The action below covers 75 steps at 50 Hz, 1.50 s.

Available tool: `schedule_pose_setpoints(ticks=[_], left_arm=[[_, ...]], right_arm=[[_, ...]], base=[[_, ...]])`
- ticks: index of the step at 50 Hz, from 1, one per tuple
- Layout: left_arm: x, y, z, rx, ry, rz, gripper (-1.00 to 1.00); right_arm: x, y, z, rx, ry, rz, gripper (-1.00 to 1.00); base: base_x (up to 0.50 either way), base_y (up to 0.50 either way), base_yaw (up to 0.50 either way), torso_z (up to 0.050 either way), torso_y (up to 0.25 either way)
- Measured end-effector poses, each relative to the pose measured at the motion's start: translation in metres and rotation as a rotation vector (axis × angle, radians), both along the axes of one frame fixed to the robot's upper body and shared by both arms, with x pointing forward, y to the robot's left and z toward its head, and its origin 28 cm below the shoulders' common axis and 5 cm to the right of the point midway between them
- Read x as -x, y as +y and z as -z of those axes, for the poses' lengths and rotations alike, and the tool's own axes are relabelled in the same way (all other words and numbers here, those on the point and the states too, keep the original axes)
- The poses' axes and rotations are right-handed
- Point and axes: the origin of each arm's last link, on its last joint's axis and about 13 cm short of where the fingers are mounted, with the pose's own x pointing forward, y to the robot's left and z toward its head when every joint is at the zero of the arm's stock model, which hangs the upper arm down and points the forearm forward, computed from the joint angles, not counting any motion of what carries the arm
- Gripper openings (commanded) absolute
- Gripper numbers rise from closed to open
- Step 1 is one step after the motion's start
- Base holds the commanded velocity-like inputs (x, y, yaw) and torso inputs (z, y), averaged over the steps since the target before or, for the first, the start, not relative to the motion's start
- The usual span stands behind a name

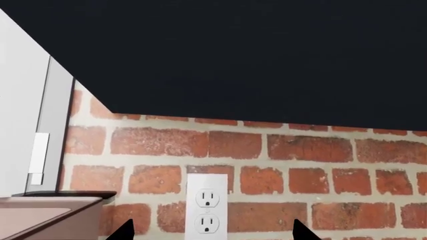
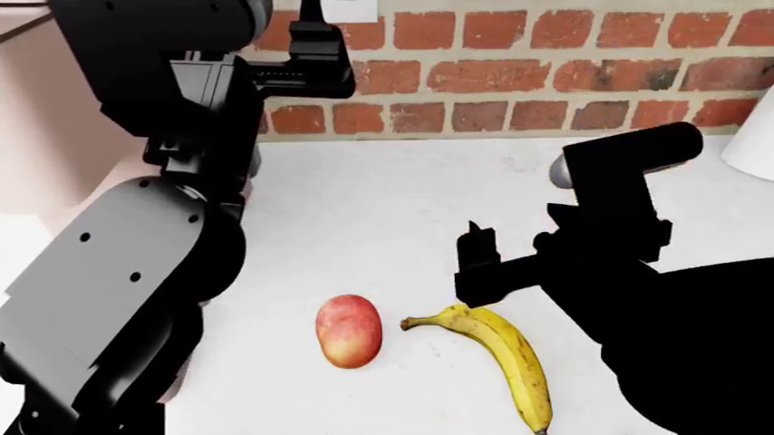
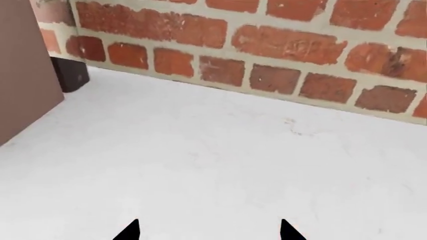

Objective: Pick the peach, banana from the counter and place them in the cabinet. Then close the cabinet.

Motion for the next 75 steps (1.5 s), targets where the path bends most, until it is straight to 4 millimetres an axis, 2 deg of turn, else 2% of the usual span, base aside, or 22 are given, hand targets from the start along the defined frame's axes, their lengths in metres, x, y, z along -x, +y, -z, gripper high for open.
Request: schedule_pose_setpoints(ticks=[11, 29, 46, 47, 54, 60, 65, 75], left_arm=[[0.003, 0.000, -0.001, -0.003, -0.004, 0.002, 1.00], [0.003, 0.000, 0.001, -0.008, 0.001, 0.003, 1.00], [0.003, -0.001, 0.003, -0.014, 0.003, 0.006, 1.00], [0.003, -0.001, 0.003, -0.015, 0.003, 0.006, 1.00], [0.003, -0.001, 0.004, -0.016, 0.004, 0.007, 1.00], [0.003, -0.001, 0.004, -0.015, 0.004, 0.005, 1.00], [0.003, -0.001, 0.004, -0.015, 0.005, 0.004, 1.00], [0.005, 0.000, 0.004, -0.020, 0.005, 0.001, 1.00]], right_arm=[[0.017, -0.005, 0.024, 0.073, 0.139, -0.033, 1.00], [0.021, -0.002, 0.067, 0.126, 0.278, -0.065, 1.00], [0.021, -0.005, 0.070, 0.085, 0.301, -0.070, 1.00], [0.022, -0.007, 0.068, 0.088, 0.307, -0.076, -1.00], [0.025, -0.017, 0.063, 0.112, 0.336, -0.125, -1.00], [0.026, -0.020, 0.057, 0.125, 0.266, -0.142, -1.00], [0.025, -0.018, 0.047, 0.120, 0.106, -0.115, -1.00], [0.022, -0.005, 0.026, 0.093, -0.326, -0.009, -1.00]], base=[[0.00, 0.00, 0.00, 0.000, 0.000], [0.00, 0.00, 0.00, 0.000, 0.000], [0.00, 0.00, 0.00, 0.000, 0.000], [0.00, 0.00, 0.00, 0.000, 0.000], [0.00, 0.00, 0.00, 0.000, 0.000], [0.00, 0.00, 0.00, 0.000, 0.000], [0.00, 0.00, 0.00, 0.000, 0.000], [0.00, 0.00, 0.00, 0.000, 0.000]])
